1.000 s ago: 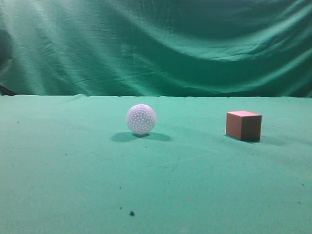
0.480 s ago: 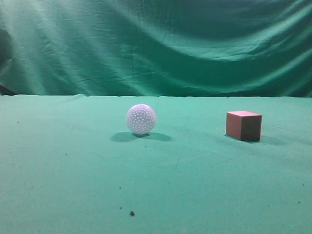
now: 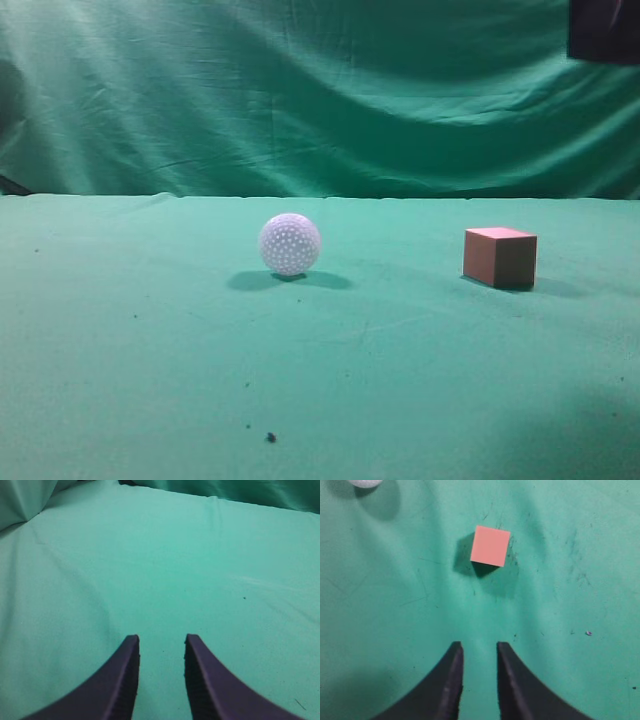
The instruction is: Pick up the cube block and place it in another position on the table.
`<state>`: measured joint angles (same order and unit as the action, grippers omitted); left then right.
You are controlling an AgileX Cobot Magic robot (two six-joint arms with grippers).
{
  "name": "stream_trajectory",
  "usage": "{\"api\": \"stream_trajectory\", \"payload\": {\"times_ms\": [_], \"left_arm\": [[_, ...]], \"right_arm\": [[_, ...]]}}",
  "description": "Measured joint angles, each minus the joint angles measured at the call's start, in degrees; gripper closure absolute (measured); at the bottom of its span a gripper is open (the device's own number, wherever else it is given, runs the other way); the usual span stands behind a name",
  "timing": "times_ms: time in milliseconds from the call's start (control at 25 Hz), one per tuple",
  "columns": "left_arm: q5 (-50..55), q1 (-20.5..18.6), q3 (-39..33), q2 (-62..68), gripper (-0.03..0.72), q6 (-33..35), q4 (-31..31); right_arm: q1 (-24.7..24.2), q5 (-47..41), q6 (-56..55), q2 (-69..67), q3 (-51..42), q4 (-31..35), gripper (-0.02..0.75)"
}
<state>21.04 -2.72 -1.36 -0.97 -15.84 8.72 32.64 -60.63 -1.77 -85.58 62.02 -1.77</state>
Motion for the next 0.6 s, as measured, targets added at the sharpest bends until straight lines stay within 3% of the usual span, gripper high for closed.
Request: {"api": "stream_trajectory", "payload": {"times_ms": [160,280,440,600], "left_arm": [[0.0,0.0,0.0,0.0,0.426,0.0,0.0],[0.0,0.0,0.0,0.0,0.426,0.0,0.0],[0.0,0.0,0.0,0.0,0.426,0.0,0.0],[0.0,0.0,0.0,0.0,0.426,0.0,0.0]], "right_arm": [[0.2,0.7,-1.3,-8.2,3.1,0.0,0.225],[0.2,4.5,-2.5,-12.4,3.7,-0.3,0.106],[0.2,8.3,-5.4,-17.0,4.0,-1.0,0.115],[0.2,10.4,-6.8,-19.7,4.0,-1.2,0.418]]}}
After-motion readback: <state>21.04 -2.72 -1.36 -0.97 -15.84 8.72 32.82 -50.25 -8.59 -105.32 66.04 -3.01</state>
